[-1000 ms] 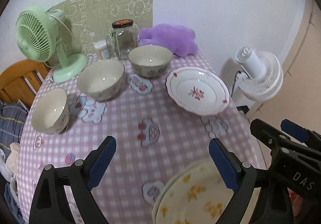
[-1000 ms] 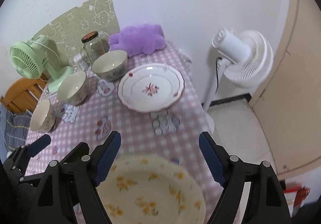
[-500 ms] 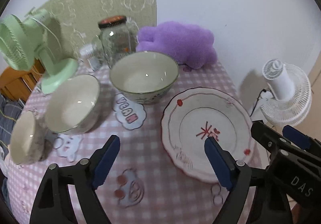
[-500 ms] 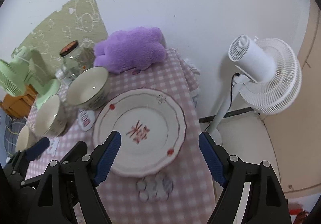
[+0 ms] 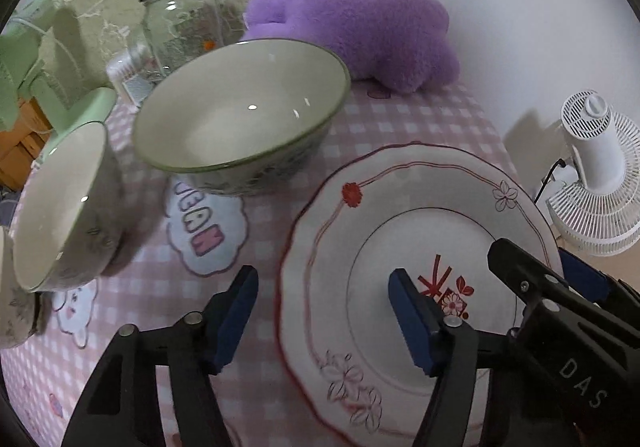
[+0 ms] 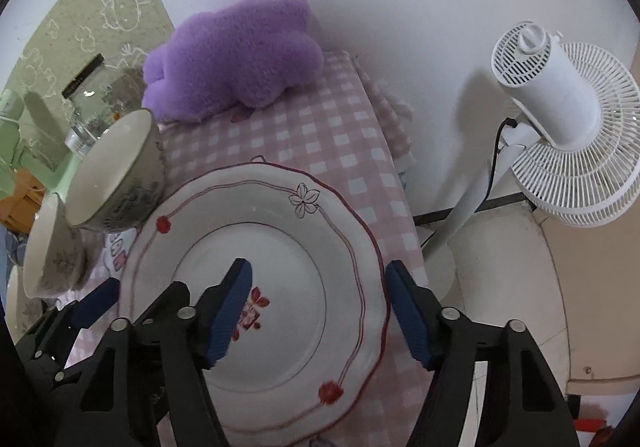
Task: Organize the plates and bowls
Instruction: 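Move both tools toward the white plate with red pattern, then close both tools on the rim of the red-patterned plate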
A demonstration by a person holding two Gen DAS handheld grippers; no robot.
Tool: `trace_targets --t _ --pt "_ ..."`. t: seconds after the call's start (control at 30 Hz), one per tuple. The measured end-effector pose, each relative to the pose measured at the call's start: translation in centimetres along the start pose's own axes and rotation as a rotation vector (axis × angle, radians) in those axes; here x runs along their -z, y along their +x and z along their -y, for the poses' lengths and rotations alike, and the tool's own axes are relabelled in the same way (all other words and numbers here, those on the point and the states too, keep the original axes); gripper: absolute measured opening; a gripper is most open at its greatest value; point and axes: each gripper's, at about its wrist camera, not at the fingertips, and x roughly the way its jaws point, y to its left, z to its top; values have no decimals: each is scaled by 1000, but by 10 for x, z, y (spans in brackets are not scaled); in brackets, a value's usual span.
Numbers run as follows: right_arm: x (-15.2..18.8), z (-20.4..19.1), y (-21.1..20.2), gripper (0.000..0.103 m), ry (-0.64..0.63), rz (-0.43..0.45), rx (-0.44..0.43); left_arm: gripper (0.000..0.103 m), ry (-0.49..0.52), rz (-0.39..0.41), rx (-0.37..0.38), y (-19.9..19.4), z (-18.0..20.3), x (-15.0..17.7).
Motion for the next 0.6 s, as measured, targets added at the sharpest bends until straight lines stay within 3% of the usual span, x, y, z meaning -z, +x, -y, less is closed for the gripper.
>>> trace_targets --t 0.1,0.33,0.6 --pt "0 1 4 62 -3 -3 16 56 24 -1 15 0 5 1" --pt "4 -3 0 59 -25 -14 27 56 48 -11 -12 -5 4 3" --pt "29 -29 -14 59 -48 -38 -7 56 15 -35 -32 -21 -23 30"
